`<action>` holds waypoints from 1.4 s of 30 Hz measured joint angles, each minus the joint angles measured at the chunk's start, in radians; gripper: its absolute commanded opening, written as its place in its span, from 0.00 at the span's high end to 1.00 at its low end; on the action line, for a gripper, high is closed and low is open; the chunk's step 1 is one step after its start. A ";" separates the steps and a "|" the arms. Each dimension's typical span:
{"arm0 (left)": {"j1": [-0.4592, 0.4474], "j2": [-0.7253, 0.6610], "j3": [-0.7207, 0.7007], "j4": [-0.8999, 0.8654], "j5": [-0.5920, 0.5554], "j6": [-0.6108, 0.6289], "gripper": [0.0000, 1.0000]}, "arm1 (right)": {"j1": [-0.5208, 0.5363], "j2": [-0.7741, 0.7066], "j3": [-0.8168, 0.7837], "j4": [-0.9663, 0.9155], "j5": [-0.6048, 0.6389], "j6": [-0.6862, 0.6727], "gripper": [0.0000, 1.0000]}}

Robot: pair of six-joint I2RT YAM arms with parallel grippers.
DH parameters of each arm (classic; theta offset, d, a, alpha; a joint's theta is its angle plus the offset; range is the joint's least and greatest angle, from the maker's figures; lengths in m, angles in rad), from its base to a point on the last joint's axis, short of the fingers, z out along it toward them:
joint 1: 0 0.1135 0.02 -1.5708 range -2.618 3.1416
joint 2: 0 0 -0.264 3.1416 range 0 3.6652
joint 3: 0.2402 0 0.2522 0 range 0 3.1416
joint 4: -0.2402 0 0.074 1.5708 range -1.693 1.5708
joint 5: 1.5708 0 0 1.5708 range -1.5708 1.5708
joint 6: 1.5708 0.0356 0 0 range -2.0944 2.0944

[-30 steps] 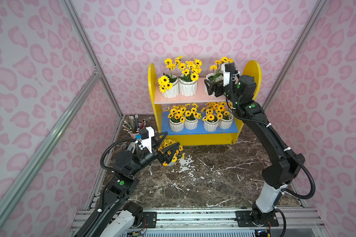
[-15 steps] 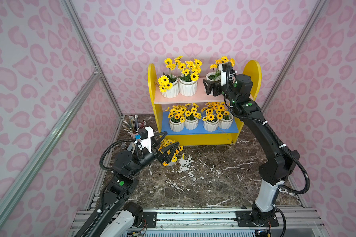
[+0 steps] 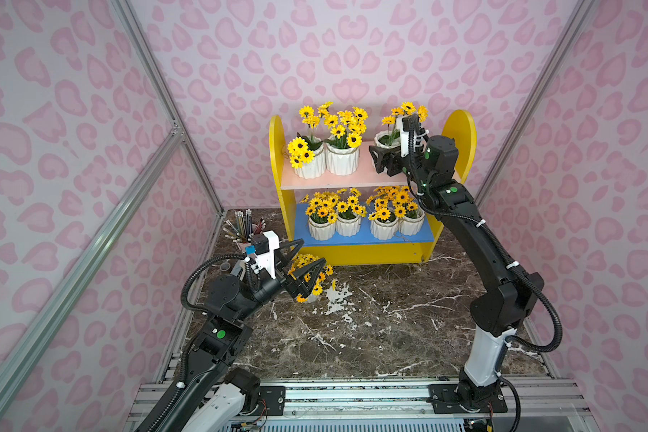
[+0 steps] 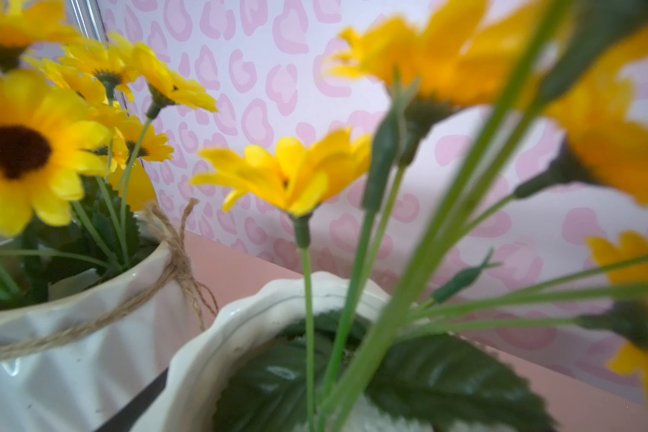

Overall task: Take the sunflower pots off the shelves
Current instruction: Pick up the sunflower pot from the shelf.

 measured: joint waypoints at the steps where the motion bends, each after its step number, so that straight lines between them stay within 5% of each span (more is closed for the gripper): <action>1: 0.000 0.000 0.000 0.000 0.000 0.001 0.03 | 0.000 0.000 0.000 0.000 0.000 0.000 1.00; 24: 0.000 0.037 0.002 -0.010 -0.073 0.025 0.03 | 0.014 -0.233 -0.293 0.163 0.040 -0.008 1.00; 42: 0.000 -0.004 0.004 -0.026 -0.193 0.021 0.03 | 0.302 -0.645 -0.844 0.364 0.167 -0.105 1.00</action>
